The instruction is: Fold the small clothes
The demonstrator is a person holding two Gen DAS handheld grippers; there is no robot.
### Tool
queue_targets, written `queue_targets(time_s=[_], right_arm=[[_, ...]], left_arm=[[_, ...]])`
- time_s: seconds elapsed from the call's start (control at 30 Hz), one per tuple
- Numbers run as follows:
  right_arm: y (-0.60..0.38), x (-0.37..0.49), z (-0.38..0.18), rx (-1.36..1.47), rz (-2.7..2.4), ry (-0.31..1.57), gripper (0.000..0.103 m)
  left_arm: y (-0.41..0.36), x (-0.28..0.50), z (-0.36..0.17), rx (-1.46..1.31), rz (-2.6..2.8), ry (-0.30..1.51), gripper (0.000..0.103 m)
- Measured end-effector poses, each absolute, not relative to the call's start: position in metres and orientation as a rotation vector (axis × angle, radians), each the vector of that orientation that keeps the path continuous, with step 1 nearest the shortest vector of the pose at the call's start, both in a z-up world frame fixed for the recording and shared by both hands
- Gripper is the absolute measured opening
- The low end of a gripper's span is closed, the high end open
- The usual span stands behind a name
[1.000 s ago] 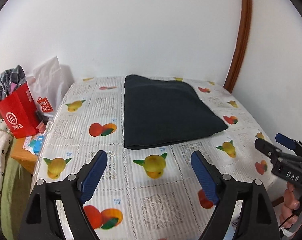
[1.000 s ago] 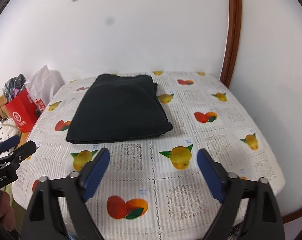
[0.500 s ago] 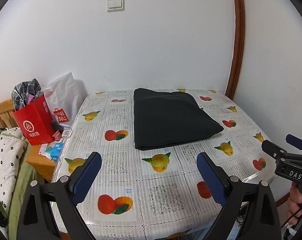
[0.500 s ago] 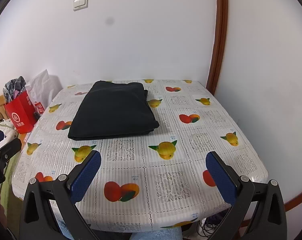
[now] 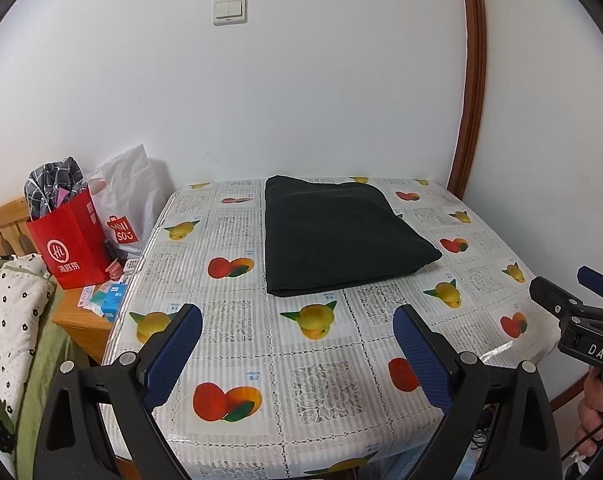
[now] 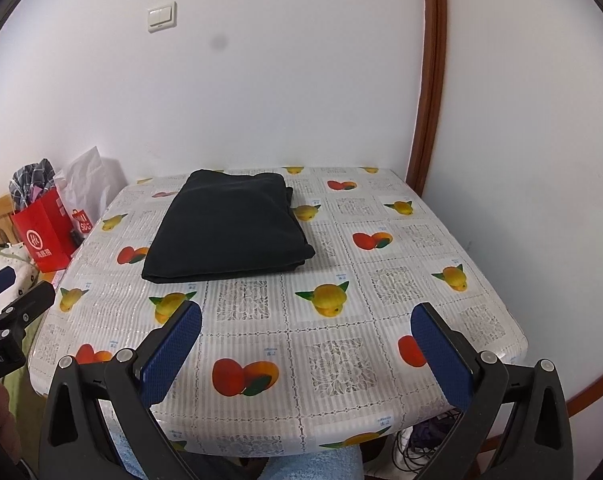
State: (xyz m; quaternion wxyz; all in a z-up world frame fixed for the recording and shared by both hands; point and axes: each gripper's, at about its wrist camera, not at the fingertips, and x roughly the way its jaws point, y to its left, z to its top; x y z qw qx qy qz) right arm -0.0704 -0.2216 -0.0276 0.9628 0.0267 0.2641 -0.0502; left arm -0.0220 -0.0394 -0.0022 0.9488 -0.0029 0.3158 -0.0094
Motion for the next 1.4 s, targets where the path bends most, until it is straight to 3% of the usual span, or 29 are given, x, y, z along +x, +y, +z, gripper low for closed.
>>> queue_targets(time_s=[1.4], right_arm=[[-0.214,-0.074,-0.030,0.034,-0.115,0.530,0.103]], left_arm=[[-0.027,-0.025,-0.008,-0.029,-0.027,0.667,0.097]])
